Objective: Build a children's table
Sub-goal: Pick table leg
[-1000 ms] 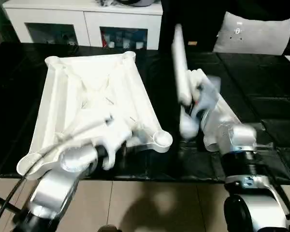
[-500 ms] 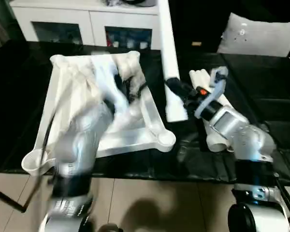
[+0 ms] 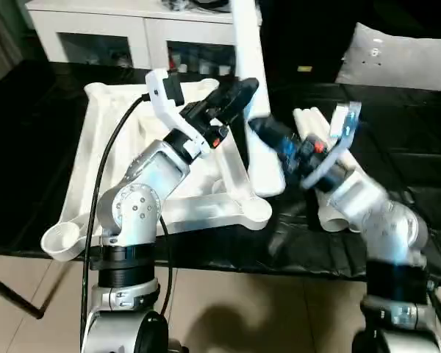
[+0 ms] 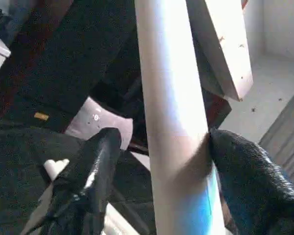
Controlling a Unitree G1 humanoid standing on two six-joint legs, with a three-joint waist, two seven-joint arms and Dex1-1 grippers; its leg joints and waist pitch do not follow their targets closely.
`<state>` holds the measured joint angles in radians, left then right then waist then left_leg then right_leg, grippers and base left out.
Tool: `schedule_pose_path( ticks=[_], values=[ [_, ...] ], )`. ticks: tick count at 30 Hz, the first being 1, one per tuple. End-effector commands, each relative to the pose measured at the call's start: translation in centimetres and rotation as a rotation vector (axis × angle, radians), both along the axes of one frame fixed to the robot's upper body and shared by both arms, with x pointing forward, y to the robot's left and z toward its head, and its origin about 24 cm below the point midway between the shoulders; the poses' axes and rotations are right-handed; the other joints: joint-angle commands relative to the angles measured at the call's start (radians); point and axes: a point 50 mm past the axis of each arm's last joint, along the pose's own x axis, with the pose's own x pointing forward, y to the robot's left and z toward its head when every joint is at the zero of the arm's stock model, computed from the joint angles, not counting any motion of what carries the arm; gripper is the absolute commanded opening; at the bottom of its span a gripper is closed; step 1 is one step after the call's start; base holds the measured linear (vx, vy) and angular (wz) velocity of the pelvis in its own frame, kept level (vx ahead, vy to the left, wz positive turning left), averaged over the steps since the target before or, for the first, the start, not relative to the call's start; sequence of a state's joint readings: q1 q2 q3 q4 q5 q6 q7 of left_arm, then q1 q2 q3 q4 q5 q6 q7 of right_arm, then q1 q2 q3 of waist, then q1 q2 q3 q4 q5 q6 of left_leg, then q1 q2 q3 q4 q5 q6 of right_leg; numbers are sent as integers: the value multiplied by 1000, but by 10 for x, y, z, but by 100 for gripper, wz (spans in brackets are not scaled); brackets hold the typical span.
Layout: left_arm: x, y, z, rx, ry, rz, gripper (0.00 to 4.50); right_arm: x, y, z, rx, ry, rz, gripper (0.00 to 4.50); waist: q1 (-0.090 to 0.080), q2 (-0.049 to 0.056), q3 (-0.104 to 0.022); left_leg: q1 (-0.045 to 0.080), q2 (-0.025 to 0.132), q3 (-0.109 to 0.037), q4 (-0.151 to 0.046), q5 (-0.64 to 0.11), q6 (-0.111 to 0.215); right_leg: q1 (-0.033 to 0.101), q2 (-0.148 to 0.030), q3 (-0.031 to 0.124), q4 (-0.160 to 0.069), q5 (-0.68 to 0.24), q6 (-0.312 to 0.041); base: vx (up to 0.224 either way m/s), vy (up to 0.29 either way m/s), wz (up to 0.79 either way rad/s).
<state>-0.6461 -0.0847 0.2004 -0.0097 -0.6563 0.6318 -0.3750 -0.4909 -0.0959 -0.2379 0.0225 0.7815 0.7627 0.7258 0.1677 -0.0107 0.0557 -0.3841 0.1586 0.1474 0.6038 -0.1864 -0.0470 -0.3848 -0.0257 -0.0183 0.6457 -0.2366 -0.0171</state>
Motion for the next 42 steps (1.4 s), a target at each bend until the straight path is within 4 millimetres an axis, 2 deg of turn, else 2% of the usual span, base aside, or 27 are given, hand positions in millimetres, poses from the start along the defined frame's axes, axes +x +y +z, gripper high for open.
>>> schedule_pose_path(
  ticks=[1, 2, 5, 7, 9, 10, 11, 12, 13, 14, 15, 18, 19, 20, 21, 22, 24, 28, 34, 36, 37, 38, 42],
  values=[
    [3, -3, 1, -1, 20, 4, 370, -5, 1, 10, 23, -57, 32, 184, 4, -5, -68, 13, 62, -17, -60, -36, 17, 54, -111, 44, -72, 68, -175, 0, 0, 0],
    [1, -3, 2, -10, 9, -10, 379, -7, 1, 9, 33, -54, 35, 184, 4, -4, -69, 13, 63, -17, -60, -37, 16, 53, -112, 44, -72, 64, -175, 0, 0, 0],
    [-3, -2, 6, -51, -9, -44, 400, -10, 1, 6, 21, -50, 44, 184, 4, 4, -68, 14, 64, -19, -61, -48, 9, 51, -111, 43, -73, 58, -177, 0, 0, 0],
    [-5, -3, 8, -82, -15, -74, 423, -12, 2, 6, 28, -59, 66, 184, 4, 1, -67, 12, 62, -18, -61, -53, 3, 53, -111, 44, -74, 57, -182, 0, 0, 0],
    [-7, -5, 9, -110, -24, -117, 429, -15, 2, 8, 50, -74, 90, 184, 5, 6, -68, 13, 63, -20, -61, -57, 4, 52, -111, 44, -74, 56, -181, 0, 0, 0],
    [-8, -6, 10, -115, -26, -127, 429, -16, 2, 8, 53, -77, 95, 184, 5, 3, -67, 12, 62, -18, -61, -60, 5, 52, -111, 44, -75, 55, -180, 0, 0, 0],
    [-13, -7, 14, -196, -52, -211, 429, -18, 3, 8, 73, -85, 124, 184, 7, 8, -67, 12, 62, -19, -61, -60, 2, 51, -112, 44, -74, 51, -182, 0, 0, 0],
    [-13, -7, 14, -196, -52, -211, 429, -18, 3, 8, 73, -85, 124, 184, 6, 6, -67, 13, 60, -17, -60, -63, 1, 50, -111, 44, -76, 46, -186, 0, 0, 0],
    [-15, -7, 15, -221, -60, -235, 412, -18, 3, 8, 79, -86, 133, 184, 6, 5, -66, 12, 63, -18, -62, -70, -1, 51, -111, 44, -77, 40, -192, 0, 0, 0],
    [-18, -6, 16, -258, -70, -274, 396, -19, 3, 6, 85, -86, 154, 184, 7, 13, -66, 11, 62, -19, -60, -70, -3, 51, -111, 44, -76, 41, -194, 0, 0, 0],
    [-20, -6, 17, -279, -78, -301, 395, -20, 4, 4, 82, -87, 171, 184, 5, 10, -66, 12, 62, -18, -61, -73, -3, 50, -109, 44, -78, 38, -193, 0, 0, 0],
    [-24, -5, 17, -310, -96, -366, 390, -23, 4, 0, 78, -91, 215, 184, 5, 9, -65, 10, 60, -19, -61, -74, 1, 53, -107, 44, -78, 43, -189, 0, 0, 0],
    [-26, -5, 17, -315, -104, -392, 359, -25, 3, 1, 85, -96, 230, 184, 5, 10, -65, 11, 61, -19, -62, -77, 2, 52, -108, 44, -79, 32, -186, 0, 0, 0],
    [-29, -5, 17, -326, -116, -435, 352, -27, 2, 2, 99, -104, 247, 184, 6, 18, -65, 12, 62, -20, -62, -84, 0, 51, -109, 44, -80, 18, -184, 0, 0, 0],
    [-31, -5, 17, -331, -123, -455, 352, -27, 1, 2, 102, -106, 252, 184, 5, 15, -64, 12, 62, -19, -62, -87, 0, 52, -109, 44, -82, 13, -183, 0, 0, 0],
    [-32, -6, 17, -335, -129, -473, 352, -28, 0, 1, 102, -106, 253, 184, 6, 19, -65, 12, 62, -20, -62, -88, 1, 52, -108, 44, -81, 10, -182, 0, 0, 0],
    [-34, -7, 16, -341, -136, -495, 328, -29, -1, 0, 100, -104, 255, 184, 5, 14, -64, 12, 63, -20, -63, -83, 2, 52, -107, 44, -83, 10, -181, 0, 0, 0],
    [-37, -8, 14, -337, -139, -519, 308, -32, -1, -2, 103, -105, 262, 184, 7, 22, -66, 12, 64, -22, -63, -83, 0, 51, -108, 44, -82, 5, -174, 0, 0, 0],
    [-36, -7, 14, -353, -142, -533, 249, -32, -1, -1, 108, -110, 269, 184, 5, 20, -63, 12, 63, -21, -65, -96, -6, 50, -108, 44, -86, -28, -169, 0, 0, 0],
    [-36, -6, 15, -358, -144, -532, 228, -30, 1, 0, 114, -113, 270, 184, 6, 13, -63, 12, 63, -19, -66, -90, -4, 50, -109, 45, -86, -34, -168, 0, 0, 0],
    [-36, -5, 15, -360, -145, -531, 228, -30, 1, 0, 115, -114, 271, 184, 6, 16, -63, 11, 63, -20, -66, -87, -4, 49, -108, 44, -85, -36, -166, 0, 0, 0],
    [-35, -4, 15, -355, -146, -522, 219, -30, 2, 0, 115, -114, 272, 184, 5, 13, -63, 11, 63, -20, -65, -86, -2, 50, -108, 45, -86, -35, -163, 0, 0, 0],
    [-34, -3, 13, -306, -137, -462, 192, -28, 4, -2, 91, -105, 262, 184, 7, 15, -64, 12, 65, -21, -66, -79, -2, 48, -109, 44, -85, -23, -159, 0, 0, 0]
  ],
)
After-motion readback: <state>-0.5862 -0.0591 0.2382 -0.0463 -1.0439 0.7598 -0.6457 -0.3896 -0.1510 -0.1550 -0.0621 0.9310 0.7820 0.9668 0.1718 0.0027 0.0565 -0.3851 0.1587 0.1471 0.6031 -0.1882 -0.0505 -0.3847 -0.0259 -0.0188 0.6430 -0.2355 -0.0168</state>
